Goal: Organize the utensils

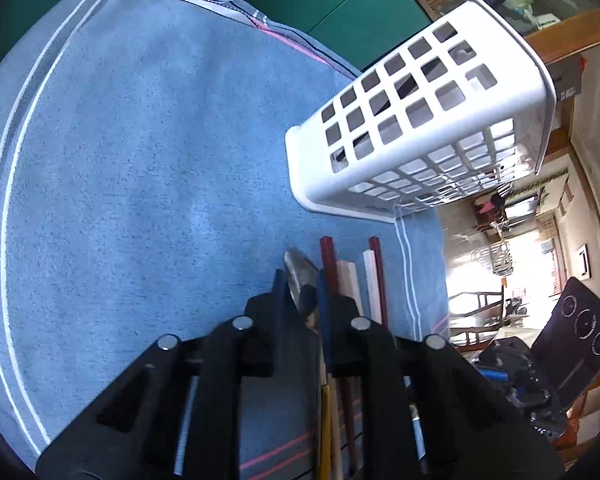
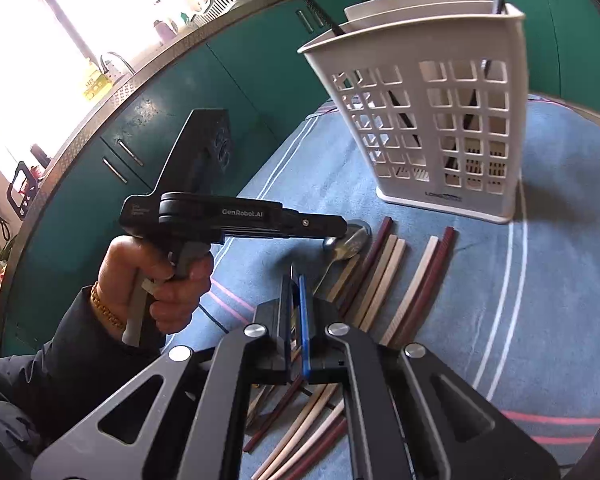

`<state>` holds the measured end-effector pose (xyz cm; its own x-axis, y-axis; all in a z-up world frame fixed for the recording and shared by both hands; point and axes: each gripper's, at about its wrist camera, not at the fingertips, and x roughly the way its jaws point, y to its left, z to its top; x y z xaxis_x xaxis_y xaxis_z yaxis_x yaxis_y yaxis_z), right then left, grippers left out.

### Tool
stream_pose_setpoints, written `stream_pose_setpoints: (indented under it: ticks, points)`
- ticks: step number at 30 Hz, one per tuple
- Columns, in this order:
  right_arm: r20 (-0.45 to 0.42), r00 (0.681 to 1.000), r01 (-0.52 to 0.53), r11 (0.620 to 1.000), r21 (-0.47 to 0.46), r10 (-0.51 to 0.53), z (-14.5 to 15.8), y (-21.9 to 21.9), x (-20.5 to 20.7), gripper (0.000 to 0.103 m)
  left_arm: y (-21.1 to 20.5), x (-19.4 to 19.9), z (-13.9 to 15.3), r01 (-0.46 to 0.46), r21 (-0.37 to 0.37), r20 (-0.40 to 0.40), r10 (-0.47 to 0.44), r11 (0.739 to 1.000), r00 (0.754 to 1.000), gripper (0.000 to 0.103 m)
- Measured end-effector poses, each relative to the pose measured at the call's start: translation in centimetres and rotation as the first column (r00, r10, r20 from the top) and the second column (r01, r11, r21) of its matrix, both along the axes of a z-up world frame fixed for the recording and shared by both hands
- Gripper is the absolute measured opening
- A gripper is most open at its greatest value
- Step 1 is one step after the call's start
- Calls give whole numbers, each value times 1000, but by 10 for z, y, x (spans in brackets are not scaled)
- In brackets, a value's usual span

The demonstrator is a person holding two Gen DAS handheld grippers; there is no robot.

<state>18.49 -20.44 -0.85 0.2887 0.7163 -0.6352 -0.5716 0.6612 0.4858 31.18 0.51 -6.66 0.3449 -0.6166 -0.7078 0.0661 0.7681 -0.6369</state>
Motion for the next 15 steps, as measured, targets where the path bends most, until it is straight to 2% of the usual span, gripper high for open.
stream_pose_setpoints:
  ticks: [4,10,13,14,15]
  points:
    - [5,1000,29,1000,8,-29,4,-10,0,3,-2,-4,12,2,-10,48,-1,1000,999,0]
    - [38,998,50,998,32,-51,18,-21,-10,3,2,-19,33,4,-46,127,2,999,992,0]
    - [57,997,59,998,36,-61,25,-22,-15,3,2,-20,30,0,5,102,-1,1000,995,0]
    - [60,996,64,997,34,-66,26,-23,-16,3,4,-18,27,-10,29,80,8,1000,997,6]
    - [58,996,68,997,36,-70,25,-24,-16,3,6,-18,23,-14,34,55,12,999,998,15]
